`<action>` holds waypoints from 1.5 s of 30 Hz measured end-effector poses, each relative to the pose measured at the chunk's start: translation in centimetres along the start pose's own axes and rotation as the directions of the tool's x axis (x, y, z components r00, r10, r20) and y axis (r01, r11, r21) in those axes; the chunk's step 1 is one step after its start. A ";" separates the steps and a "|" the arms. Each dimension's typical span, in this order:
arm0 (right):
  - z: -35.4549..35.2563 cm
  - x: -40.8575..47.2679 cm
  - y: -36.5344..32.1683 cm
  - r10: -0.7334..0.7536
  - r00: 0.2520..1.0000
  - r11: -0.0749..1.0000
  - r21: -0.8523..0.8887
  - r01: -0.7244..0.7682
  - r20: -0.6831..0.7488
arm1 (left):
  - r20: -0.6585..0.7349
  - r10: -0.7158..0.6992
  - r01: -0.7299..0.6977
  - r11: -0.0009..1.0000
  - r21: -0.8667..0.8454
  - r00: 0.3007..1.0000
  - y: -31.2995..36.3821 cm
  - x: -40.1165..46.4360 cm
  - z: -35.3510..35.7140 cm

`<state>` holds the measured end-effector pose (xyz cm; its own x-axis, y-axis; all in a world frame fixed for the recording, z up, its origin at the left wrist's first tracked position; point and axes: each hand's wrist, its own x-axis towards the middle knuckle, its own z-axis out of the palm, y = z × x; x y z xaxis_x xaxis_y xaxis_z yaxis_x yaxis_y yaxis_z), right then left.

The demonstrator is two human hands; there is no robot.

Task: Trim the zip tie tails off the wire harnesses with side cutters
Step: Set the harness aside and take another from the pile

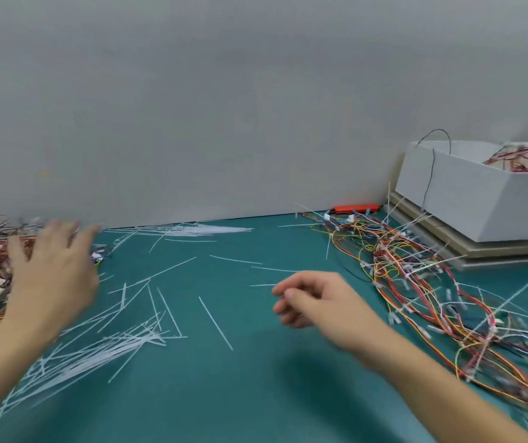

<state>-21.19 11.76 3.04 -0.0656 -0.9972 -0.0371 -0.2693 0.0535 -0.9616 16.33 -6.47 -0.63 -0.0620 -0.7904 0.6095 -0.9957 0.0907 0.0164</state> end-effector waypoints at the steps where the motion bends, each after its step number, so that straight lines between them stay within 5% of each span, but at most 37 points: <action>1: -1.5 0.4 0.6 0.008 0.998 1.000 -0.012 -0.008 -0.059 | 0.055 0.077 -0.078 0.997 0.005 0.995 1.3 -0.8 -0.3; 5: -8.6 1.6 2.7 -0.113 0.952 0.948 -0.317 0.018 -0.286 | 0.278 0.032 -0.036 0.999 0.010 0.960 3.7 -3.6 -0.2; 8: -13.4 2.8 4.2 -0.272 0.870 0.718 -0.688 -0.102 -0.412 | 0.273 0.094 -0.036 0.977 -0.210 0.957 6.8 -5.3 -1.3; 13: -17.0 6.3 5.3 -0.105 0.895 0.465 -0.817 -0.341 -0.434 | 0.307 0.350 -0.140 0.830 -0.540 0.885 16.1 -10.8 -3.3; 20: -17.6 10.3 5.4 -0.049 0.851 0.245 -0.833 -0.497 -0.523 | 0.226 0.398 -0.189 0.770 -0.610 0.889 18.0 -13.3 -3.4; 25: -18.9 11.9 4.3 0.078 0.886 0.340 -0.824 -0.454 -0.456 | 0.245 0.429 -0.184 0.741 -0.645 0.869 17.6 -13.1 -3.3; 29: -21.5 12.1 2.8 -0.181 0.810 0.656 -0.682 -0.323 -0.557 | 0.248 0.432 -0.180 0.736 -0.653 0.867 17.4 -12.9 -3.2; 32: -22.7 13.0 2.8 -0.199 0.706 0.838 -0.491 -0.236 -0.679 | 0.251 0.442 -0.187 0.735 -0.652 0.861 17.3 -12.8 -3.1; 34: -23.2 14.0 3.1 -0.185 0.674 0.820 -0.490 -0.296 -0.715 | 0.259 0.439 -0.183 0.740 -0.647 0.861 17.3 -12.8 -3.2; 38: -23.2 15.2 3.8 -0.027 0.845 0.597 -0.686 -0.414 -0.534 | 0.268 0.434 -0.173 0.742 -0.647 0.860 17.3 -12.7 -3.2; 42: -23.3 16.4 4.6 0.096 0.896 0.428 -0.795 -0.430 -0.433 | 0.271 0.429 -0.170 0.748 -0.642 0.862 17.3 -12.6 -3.0; 45: -23.6 16.5 5.3 0.037 0.879 0.496 -0.755 -0.430 -0.476 | 0.273 0.433 -0.174 0.748 -0.640 0.859 17.4 -12.5 -2.9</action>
<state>-46.33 -3.20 3.78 -0.5251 -0.8488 0.0616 -0.8304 0.4952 -0.2553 -0.02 6.74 -5.66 -0.5030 -0.8051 0.3143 -0.6905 0.5931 0.4141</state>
